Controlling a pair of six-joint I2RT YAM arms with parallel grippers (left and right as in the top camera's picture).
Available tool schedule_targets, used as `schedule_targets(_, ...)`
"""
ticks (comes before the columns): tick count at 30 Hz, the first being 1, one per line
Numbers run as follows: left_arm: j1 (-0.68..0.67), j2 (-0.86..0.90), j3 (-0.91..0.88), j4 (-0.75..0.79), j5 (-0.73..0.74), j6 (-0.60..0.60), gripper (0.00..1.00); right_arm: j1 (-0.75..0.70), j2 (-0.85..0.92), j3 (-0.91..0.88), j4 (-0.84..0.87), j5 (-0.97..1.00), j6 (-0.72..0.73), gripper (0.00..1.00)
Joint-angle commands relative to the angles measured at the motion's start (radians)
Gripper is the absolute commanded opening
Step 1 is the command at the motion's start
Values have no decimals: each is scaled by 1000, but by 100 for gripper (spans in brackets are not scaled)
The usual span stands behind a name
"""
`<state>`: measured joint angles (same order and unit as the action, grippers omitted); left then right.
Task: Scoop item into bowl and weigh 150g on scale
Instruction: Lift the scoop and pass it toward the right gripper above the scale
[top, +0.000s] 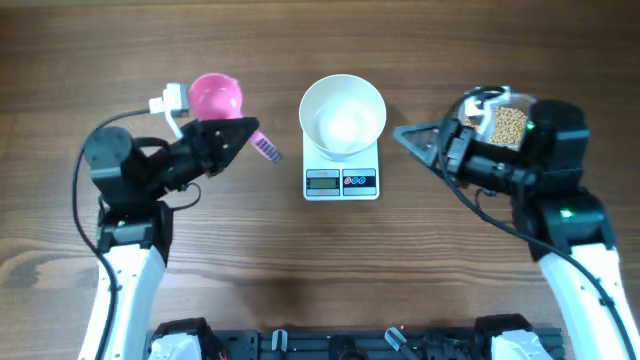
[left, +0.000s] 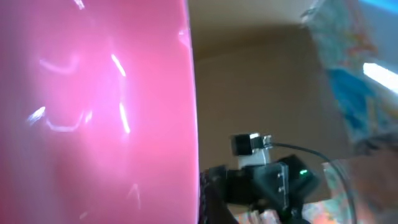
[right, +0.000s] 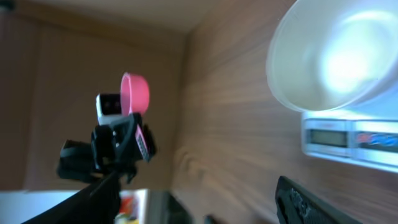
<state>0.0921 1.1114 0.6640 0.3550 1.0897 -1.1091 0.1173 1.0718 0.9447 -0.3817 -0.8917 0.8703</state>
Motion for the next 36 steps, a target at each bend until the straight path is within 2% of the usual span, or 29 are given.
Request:
schedule_targets(1,-127,-10,11,133,-216,-321,4,113,45,11,134,6,262,76)
schedule_targets(3,-192,-10,11,132,-325,-374,4,185,76,11,243,59,368,65)
schedule_targets(5,-256,-10,11,150,-418,-420,4,238,105,11,354,84,451,60)
schedule_targets(9,-325,-10,11,182,-521,-457,4,314,162,11,533,90,602,53)
schedule_targets(13,-385,-10,11,260,-632,-496,4,364,203,11,571,166,727,50)
schedule_targets(16,-413,-9,11,255,-662,-492,4,368,214,11,612,198,727,50)
schedule_targets(20,-417,-4,11,246,-661,-476,4,368,214,11,613,237,721,43)
schedule_targets(22,-417,-3,11,214,-661,-429,4,367,214,11,618,252,662,42)
schedule_targets(26,-418,-3,11,148,-657,-420,4,367,214,11,612,264,578,42)
schedule_targets(36,-456,-2,11,148,-651,-413,4,367,214,11,609,246,572,40)
